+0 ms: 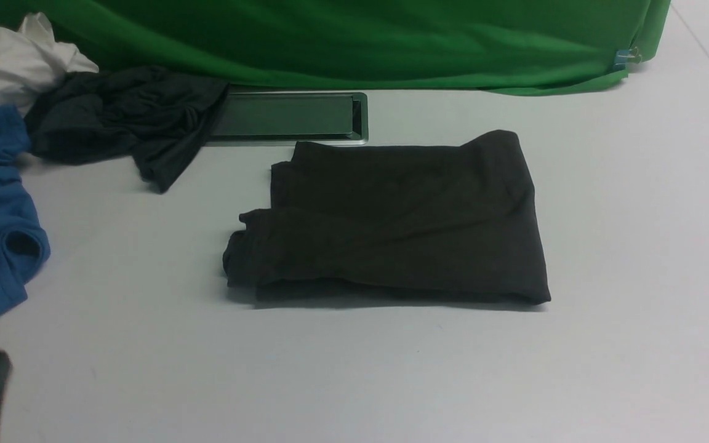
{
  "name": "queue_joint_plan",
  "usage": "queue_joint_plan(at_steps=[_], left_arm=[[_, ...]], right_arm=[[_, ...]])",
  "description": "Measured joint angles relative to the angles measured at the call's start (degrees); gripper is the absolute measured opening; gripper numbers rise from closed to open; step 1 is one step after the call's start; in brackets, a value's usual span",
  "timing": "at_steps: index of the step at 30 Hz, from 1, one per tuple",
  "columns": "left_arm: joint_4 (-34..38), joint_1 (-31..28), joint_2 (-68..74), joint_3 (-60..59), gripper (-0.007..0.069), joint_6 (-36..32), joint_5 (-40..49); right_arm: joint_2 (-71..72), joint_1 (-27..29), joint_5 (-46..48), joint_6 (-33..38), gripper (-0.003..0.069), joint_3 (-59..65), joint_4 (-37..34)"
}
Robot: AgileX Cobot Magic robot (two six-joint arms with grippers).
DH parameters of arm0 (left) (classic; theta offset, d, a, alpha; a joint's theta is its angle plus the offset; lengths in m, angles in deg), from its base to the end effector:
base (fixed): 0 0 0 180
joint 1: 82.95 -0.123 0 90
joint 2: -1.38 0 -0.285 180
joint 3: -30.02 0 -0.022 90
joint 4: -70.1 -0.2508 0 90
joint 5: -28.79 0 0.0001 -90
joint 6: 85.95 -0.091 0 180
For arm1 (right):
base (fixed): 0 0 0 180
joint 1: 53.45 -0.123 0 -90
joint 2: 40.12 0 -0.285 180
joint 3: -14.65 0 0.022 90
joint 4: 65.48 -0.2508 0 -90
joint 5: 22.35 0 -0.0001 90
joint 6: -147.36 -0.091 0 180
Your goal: Fold a long-sleeved shirt on a white desktop.
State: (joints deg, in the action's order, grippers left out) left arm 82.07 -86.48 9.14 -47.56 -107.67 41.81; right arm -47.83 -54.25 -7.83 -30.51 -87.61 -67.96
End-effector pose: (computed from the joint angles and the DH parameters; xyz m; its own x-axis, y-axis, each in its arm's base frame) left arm 0.0559 -0.0008 0.1909 -0.1409 0.1659 -0.9760 0.0094 0.9860 0.1663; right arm 0.0554 0.0018 0.1872 -0.1730 0.0023 -0.9849 -0.0238 0.9997 0.0065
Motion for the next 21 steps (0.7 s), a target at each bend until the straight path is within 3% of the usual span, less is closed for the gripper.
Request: queue_joint_plan(at_steps=[4,21], left_arm=[[2.24,-0.06,-0.11,-0.06,0.0018,-0.54,3.05],[2.46,-0.06,-0.11,-0.06,0.0018,-0.54,0.03]], right_arm=[[0.00,0.00,0.00,0.00,0.0127,0.00,0.00],[0.00,0.00,0.00,0.00,0.0155,0.00,0.00]])
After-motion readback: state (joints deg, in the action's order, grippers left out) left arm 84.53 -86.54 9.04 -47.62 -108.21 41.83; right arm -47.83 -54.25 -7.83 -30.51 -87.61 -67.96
